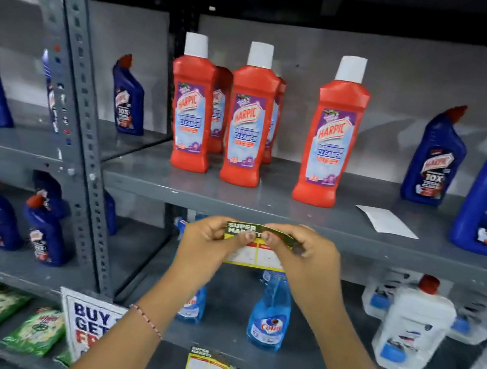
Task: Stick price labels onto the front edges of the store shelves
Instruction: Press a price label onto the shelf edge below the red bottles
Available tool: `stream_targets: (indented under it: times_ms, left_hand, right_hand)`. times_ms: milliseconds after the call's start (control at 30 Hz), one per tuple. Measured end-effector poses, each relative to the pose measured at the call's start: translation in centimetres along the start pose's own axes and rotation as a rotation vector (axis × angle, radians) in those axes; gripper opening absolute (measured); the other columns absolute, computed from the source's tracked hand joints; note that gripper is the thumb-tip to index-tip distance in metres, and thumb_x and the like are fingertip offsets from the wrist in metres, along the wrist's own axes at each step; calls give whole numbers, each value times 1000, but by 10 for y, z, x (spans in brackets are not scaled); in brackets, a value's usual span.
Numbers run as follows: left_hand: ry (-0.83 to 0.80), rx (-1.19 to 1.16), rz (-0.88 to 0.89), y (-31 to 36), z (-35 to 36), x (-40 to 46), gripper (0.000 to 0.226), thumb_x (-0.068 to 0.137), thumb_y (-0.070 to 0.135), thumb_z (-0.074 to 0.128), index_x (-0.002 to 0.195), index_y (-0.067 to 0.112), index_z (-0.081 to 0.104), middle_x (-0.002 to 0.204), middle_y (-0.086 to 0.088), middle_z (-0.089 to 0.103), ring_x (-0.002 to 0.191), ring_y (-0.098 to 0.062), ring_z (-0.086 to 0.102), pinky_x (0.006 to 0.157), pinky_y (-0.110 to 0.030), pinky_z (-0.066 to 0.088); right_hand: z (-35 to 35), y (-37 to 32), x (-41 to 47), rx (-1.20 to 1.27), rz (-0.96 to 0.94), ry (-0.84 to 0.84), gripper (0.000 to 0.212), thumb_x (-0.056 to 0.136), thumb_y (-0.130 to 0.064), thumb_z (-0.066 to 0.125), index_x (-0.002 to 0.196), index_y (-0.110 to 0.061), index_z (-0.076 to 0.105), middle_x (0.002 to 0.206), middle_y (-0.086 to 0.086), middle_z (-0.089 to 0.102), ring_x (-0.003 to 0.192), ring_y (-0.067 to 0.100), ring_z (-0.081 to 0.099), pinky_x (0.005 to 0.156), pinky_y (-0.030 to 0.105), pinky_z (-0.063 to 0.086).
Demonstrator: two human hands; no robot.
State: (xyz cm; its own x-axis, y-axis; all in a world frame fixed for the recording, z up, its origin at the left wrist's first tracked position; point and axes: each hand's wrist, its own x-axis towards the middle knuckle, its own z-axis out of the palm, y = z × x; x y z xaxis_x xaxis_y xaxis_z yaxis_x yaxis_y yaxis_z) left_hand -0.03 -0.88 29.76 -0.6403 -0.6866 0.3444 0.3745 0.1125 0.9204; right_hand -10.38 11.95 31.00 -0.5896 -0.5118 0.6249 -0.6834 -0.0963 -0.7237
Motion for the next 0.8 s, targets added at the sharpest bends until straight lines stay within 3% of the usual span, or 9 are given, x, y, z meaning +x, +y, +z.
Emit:
stream_targets:
  times_ms: [67, 167, 233, 367, 533, 700, 800]
  left_hand:
    - [48, 54, 29, 3, -21, 7, 10, 82, -1, 73, 88, 6, 76, 80, -7, 79, 73, -19, 73, 70, -33, 61]
    - [105, 175, 85, 4, -46, 18, 6, 84, 5, 74, 82, 10, 76, 74, -2, 79, 68, -16, 75, 63, -28, 61]
    - [129, 260, 92, 1, -55, 25, 6, 86, 12, 74, 81, 11, 77, 74, -3, 79, 70, -23, 76, 64, -34, 61]
    - [143, 350, 86, -6, -63, 34, 10, 87, 20, 74, 79, 15, 76, 73, 1, 79, 69, -17, 75, 64, -34, 60]
    - [191, 378, 91, -11, -61, 40, 9, 86, 22, 75, 80, 15, 77, 72, -1, 78, 71, -22, 76, 65, -36, 60]
    - [239, 457, 143, -11, -58, 46, 18, 85, 25, 75, 71, 13, 73, 62, 1, 72, 51, -3, 59, 49, -18, 46]
    - [257, 478, 143, -12, -57, 48, 24, 84, 26, 76, 65, 14, 69, 58, 2, 70, 48, -3, 56, 46, -17, 43]
  right_hand:
    - [24, -5, 5, -32, -15, 28, 19, 80, -16, 79, 87, -33, 76, 82, -29, 71, 83, -3, 68, 77, 12, 50]
    - [55, -8, 12, -167, -118, 88, 11, 80, -19, 79, 85, -29, 76, 78, -26, 71, 76, 3, 66, 79, 33, 52]
    - [69, -8, 15, -245, -186, 148, 10, 80, -17, 79, 83, -26, 77, 81, -16, 76, 76, 10, 66, 78, 42, 50]
    - [84, -3, 20, -312, -197, 201, 11, 78, -12, 80, 82, -22, 78, 83, -7, 78, 76, 20, 68, 78, 41, 45]
    - [89, -3, 23, -376, -197, 227, 8, 80, -12, 80, 82, -19, 78, 80, -2, 78, 73, 25, 66, 76, 43, 45]
    - [91, -4, 24, -401, -182, 259, 5, 82, -13, 78, 86, -16, 79, 83, 1, 75, 73, 23, 66, 77, 42, 44]
    - [92, -3, 25, -424, -190, 265, 4, 83, -14, 77, 86, -17, 78, 84, 1, 75, 77, 24, 67, 76, 44, 45]
